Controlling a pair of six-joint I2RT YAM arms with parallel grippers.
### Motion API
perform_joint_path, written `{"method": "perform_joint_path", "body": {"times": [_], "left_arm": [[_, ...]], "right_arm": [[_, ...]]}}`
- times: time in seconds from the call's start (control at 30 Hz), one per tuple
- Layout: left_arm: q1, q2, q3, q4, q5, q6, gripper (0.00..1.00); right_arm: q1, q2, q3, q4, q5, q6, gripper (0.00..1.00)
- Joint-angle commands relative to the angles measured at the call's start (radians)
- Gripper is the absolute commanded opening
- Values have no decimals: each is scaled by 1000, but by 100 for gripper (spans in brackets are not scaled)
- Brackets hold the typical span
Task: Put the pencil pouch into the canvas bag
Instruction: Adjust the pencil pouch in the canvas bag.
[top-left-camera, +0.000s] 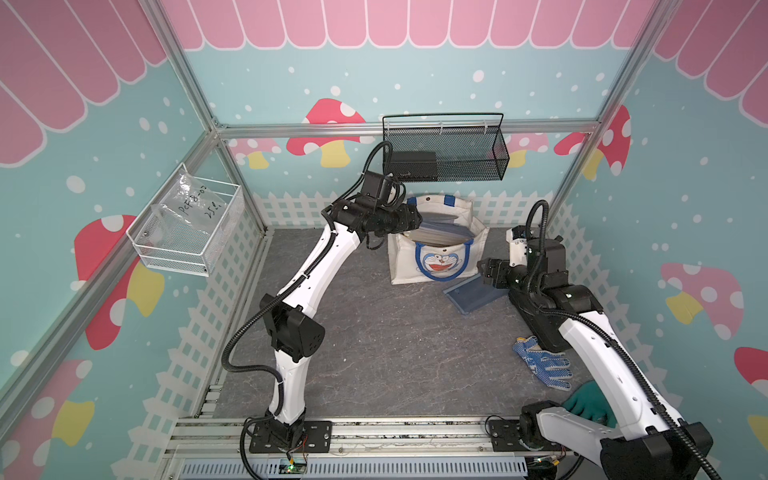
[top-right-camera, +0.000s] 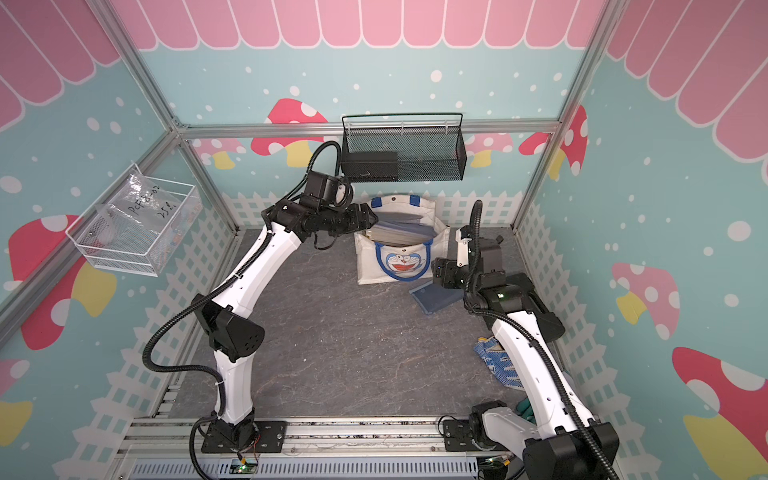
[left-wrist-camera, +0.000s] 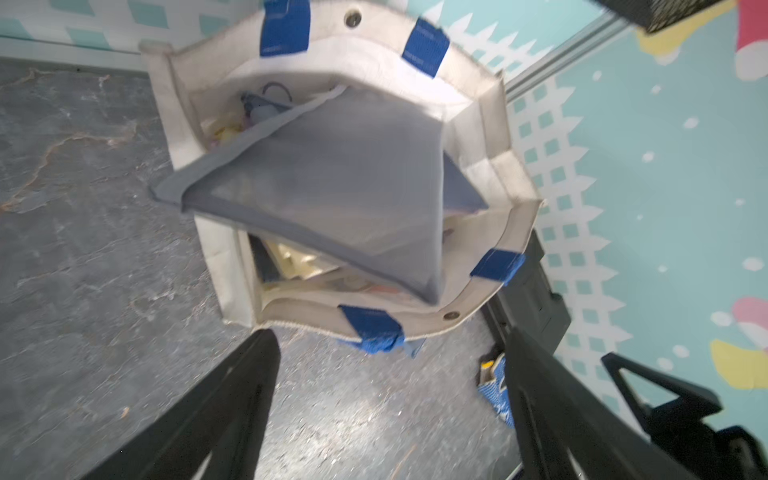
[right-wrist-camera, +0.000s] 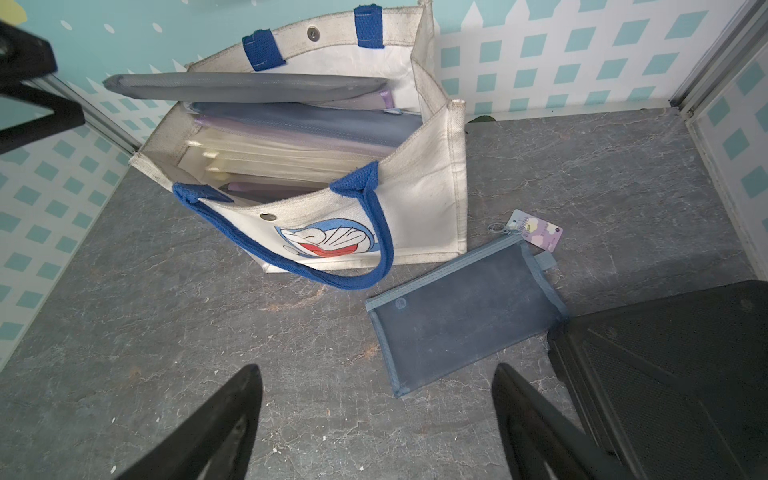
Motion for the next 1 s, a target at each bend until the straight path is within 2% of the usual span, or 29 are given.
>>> {"method": "perform_joint_path", "body": {"times": [0.0,0.1,0.33,0.5,0.53,0.57,0.6,0.67,0.83,0.97], "left_arm": [[-3,72,35,67,10,-72,87],[-8,122,61,99,4,-93,79],[-32,192,89,165,-25,-113,54],[-35,244,133,167,-28,-120,45],[-35,246,132,165,-25,-122,40],[-35,248,130,166,-18,-123,29],[-36,244,122,164,-12,-121,23],[-40,221,89,166,-12,-118,19],[-55,113,-45,176,-38,-85,18],[-55,54,-131,175,-30,-74,9]], "right_arm": [[-6,-11,22,10,-6,-5,88],[-6,-14,23,8,-6,-5,88],[-7,-4,41,-10,-5,-8,88],[-8,15,66,-15,-7,-11,88],[-8,16,68,-15,-6,-10,88],[-7,17,71,-15,-5,-11,88],[-8,15,69,-15,-4,-13,88],[-8,11,62,-15,2,-17,88],[-7,18,72,-15,7,-19,87],[-8,21,74,-1,16,-14,87]]}}
